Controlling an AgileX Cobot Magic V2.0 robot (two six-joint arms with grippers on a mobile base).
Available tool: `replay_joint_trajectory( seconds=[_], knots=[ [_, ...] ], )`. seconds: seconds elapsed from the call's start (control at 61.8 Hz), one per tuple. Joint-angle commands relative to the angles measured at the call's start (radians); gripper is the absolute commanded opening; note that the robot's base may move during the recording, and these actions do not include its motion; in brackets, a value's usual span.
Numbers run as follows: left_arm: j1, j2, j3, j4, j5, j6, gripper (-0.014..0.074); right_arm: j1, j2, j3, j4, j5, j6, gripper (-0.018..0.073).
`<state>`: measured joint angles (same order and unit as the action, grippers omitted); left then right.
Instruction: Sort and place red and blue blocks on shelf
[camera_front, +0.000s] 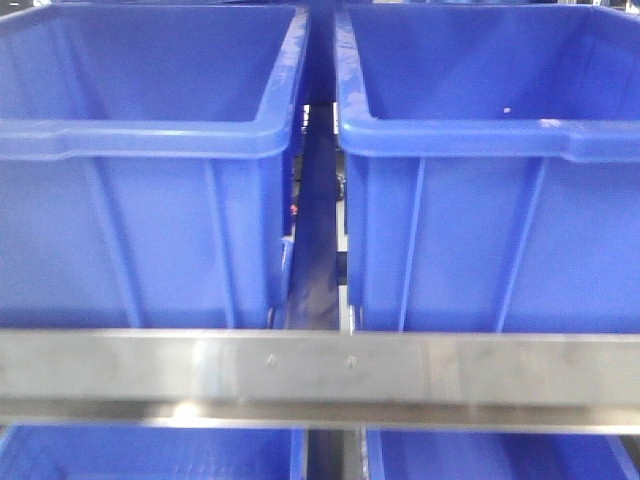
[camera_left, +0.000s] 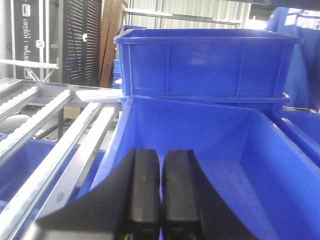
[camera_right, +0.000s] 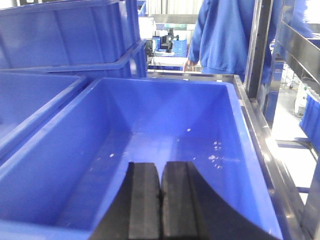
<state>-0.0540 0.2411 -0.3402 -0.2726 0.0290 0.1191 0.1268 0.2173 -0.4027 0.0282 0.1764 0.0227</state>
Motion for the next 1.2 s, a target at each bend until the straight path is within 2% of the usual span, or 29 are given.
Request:
replay_joint_trajectory(
  seconds=[0.0, 0.421, 0.502, 0.648, 0.729, 0.923, 1.053, 1.182],
  knots=[
    [0.000, 0.009, -0.029, -0.005, -0.089, 0.001, 0.0125, -0.005, 0.009, -0.026, 0.001, -0.084, -0.006, 0.0050],
    [0.000, 0.014, -0.029, -0.005, -0.089, 0.001, 0.0125, -0.012, 0.007, -0.004, -0.001, -0.086, -0.006, 0.0050],
    [0.000, 0.015, -0.029, -0.005, -0.089, 0.001, 0.0125, -0.053, 0.002, 0.049, -0.001, -0.118, -0.006, 0.0050],
    [0.000, 0.015, -0.029, -0.005, -0.089, 0.001, 0.0125, -0.142, -0.044, 0.203, -0.001, -0.268, -0.006, 0.0050],
    [0.000, 0.015, -0.029, -0.005, -0.089, 0.001, 0.0125, -0.161, -0.082, 0.273, -0.001, -0.303, -0.006, 0.0050],
    [0.000, 0.015, -0.029, -0.005, -0.089, 0.001, 0.0125, -0.164, -0.171, 0.414, 0.000, -0.281, -0.006, 0.0050],
    [0.000, 0.015, -0.029, -0.005, -0.089, 0.001, 0.0125, -0.164, -0.236, 0.410, 0.000, -0.176, -0.004, 0.0050],
    [0.000, 0.015, -0.029, -0.005, -0.088, 0.001, 0.0125, -0.163, -0.250, 0.410, 0.000, -0.176, -0.004, 0.0050]
  ],
)
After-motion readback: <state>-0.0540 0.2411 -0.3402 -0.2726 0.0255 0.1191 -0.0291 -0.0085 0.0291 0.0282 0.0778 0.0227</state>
